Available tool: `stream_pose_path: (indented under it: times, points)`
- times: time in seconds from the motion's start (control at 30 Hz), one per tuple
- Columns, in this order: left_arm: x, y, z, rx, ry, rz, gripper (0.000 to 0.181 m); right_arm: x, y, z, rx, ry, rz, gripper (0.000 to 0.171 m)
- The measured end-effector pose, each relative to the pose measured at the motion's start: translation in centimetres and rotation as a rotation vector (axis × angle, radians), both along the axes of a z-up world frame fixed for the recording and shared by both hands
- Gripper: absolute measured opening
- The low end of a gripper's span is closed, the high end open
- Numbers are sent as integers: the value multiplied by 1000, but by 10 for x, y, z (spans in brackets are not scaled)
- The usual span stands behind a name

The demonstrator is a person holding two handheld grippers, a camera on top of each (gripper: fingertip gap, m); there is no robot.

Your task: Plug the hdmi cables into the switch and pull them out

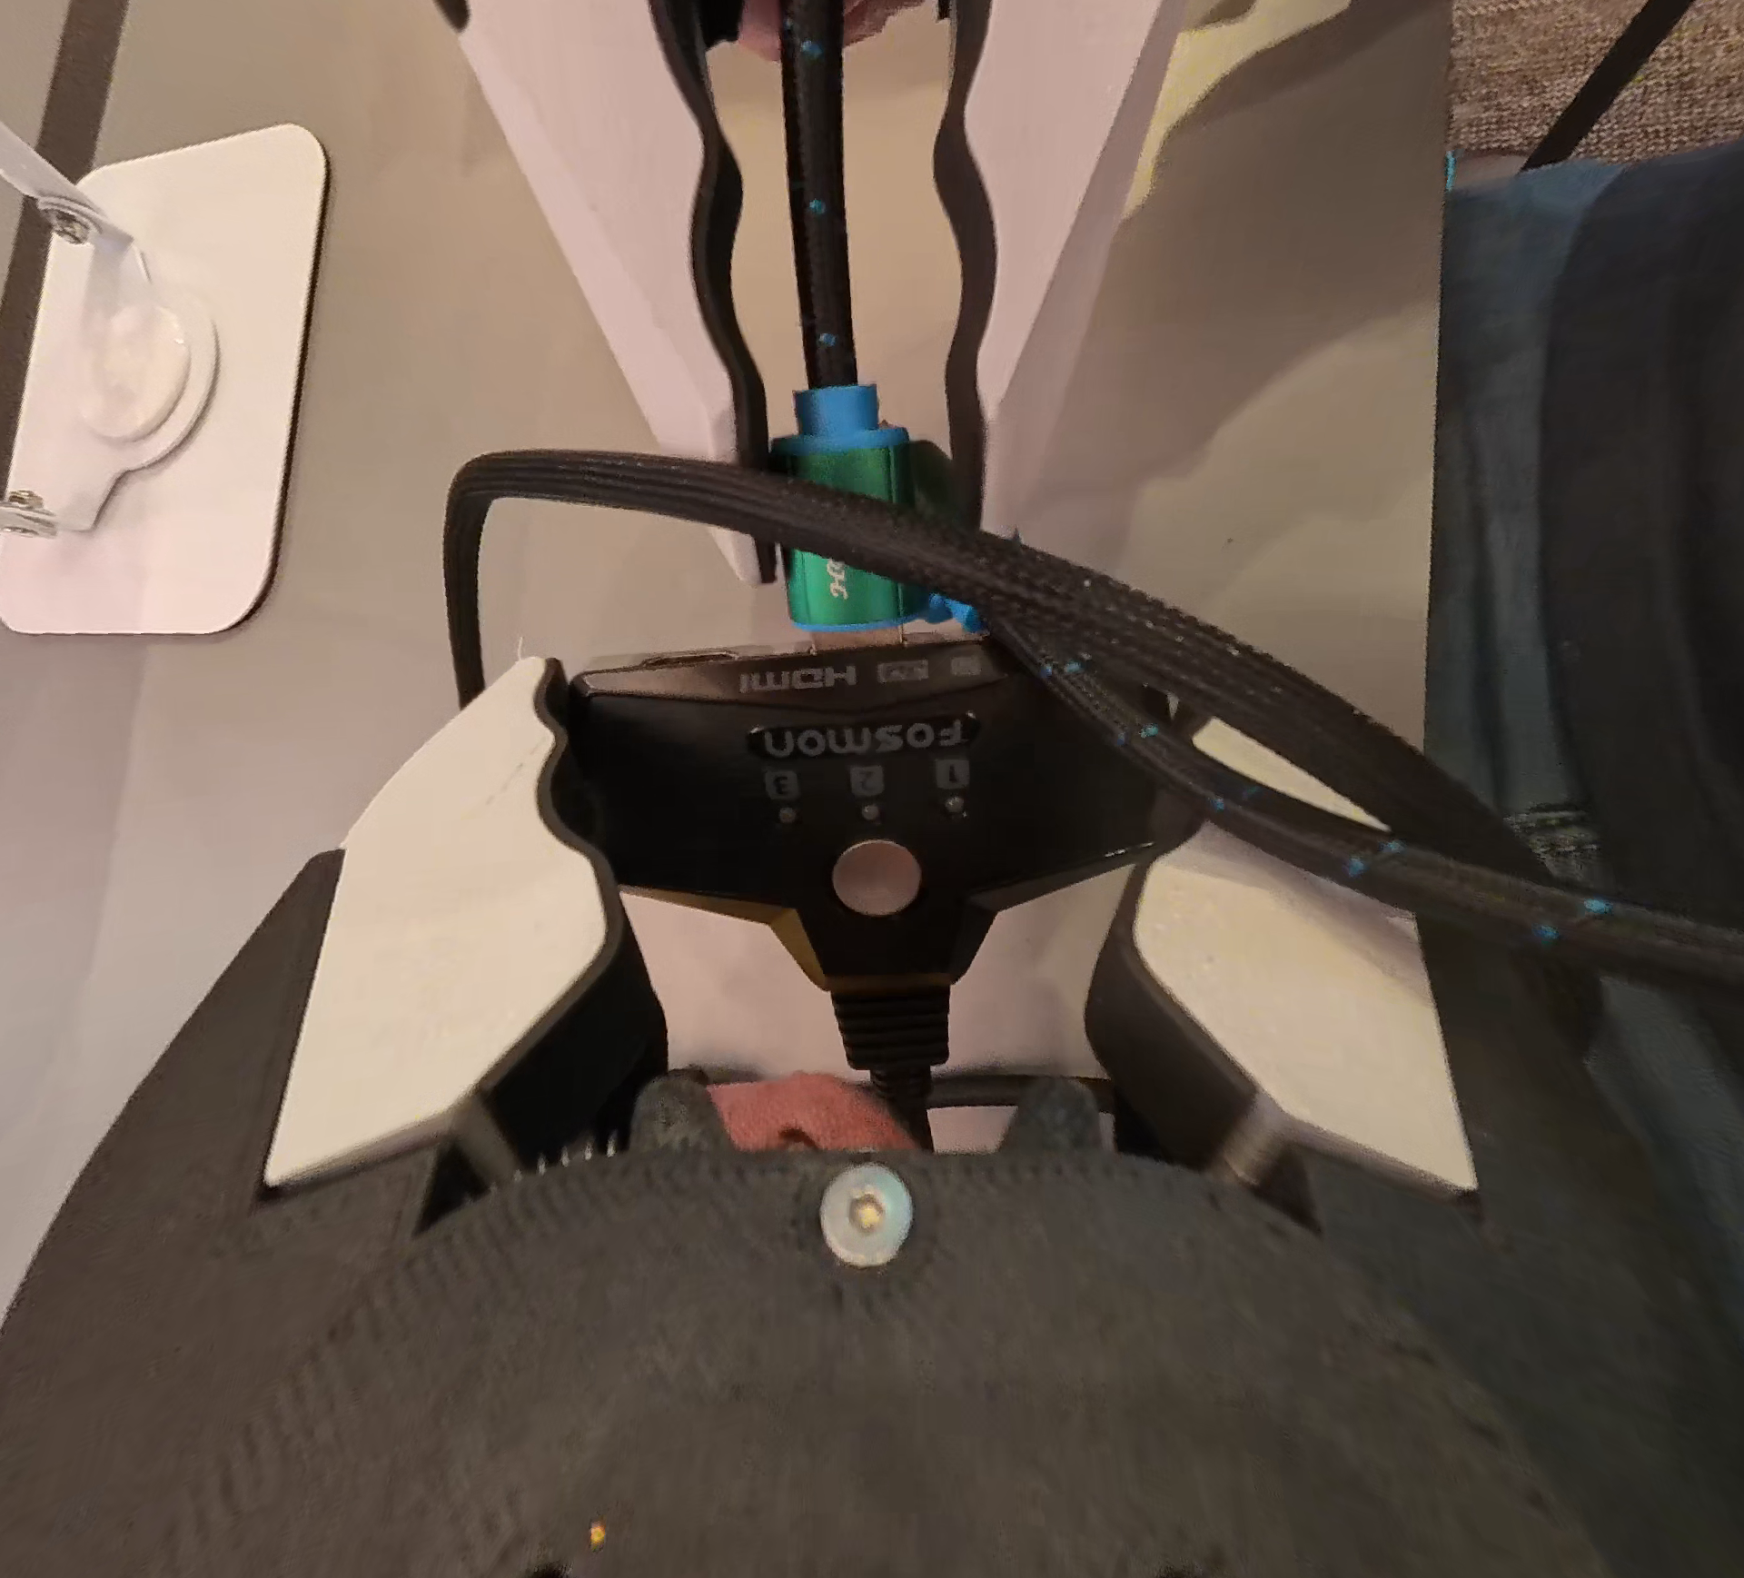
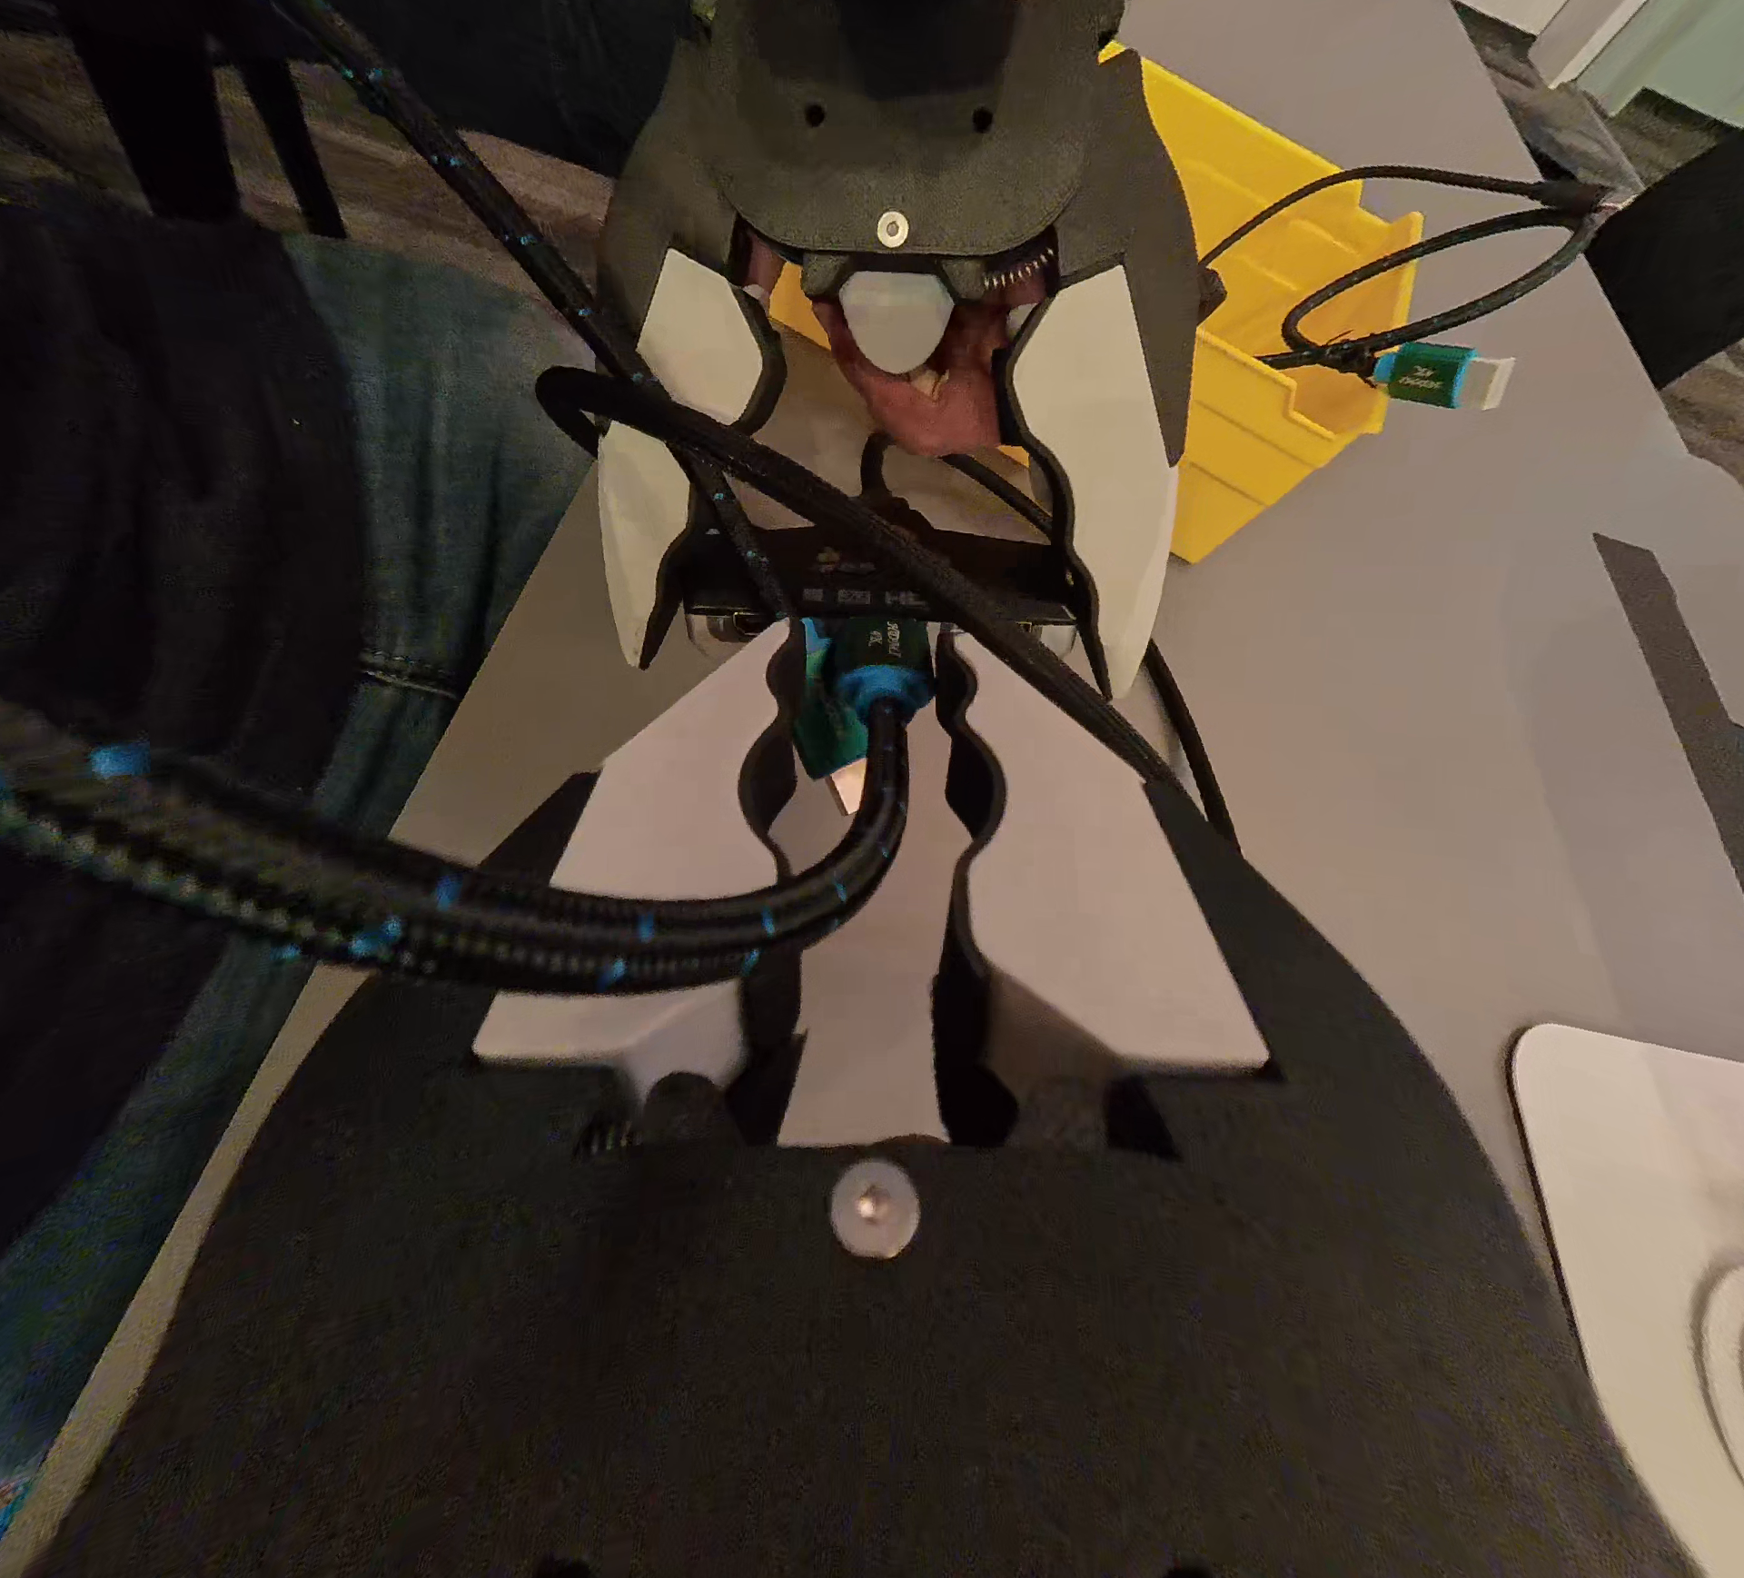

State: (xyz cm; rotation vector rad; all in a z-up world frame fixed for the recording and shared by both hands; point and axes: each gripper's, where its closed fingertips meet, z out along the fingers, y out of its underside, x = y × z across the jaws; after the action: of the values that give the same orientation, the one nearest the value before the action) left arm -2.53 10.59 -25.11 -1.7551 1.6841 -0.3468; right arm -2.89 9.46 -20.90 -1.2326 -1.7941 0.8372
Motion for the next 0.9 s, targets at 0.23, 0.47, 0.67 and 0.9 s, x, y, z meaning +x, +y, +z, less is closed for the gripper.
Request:
stream_pose_path:
  times: [0.23, 0.47, 0.67, 0.9]
  points:
    - [3, -2, -1, 8, 16, -12, 116, -4, 0, -10, 31, -42, 4, 20]
    - [2, -2, -3, 13, 8, -15, 117, -3, 1, -13, 49, -67, -31, 20]
    - [4, -9, 0, -52, -96, -63, 117, -4, -4, -11, 169, -92, -44, 19]
    - [3, -13, 0, -47, -75, -77, 117, -4, -10, -9, 84, -86, -29, 19]
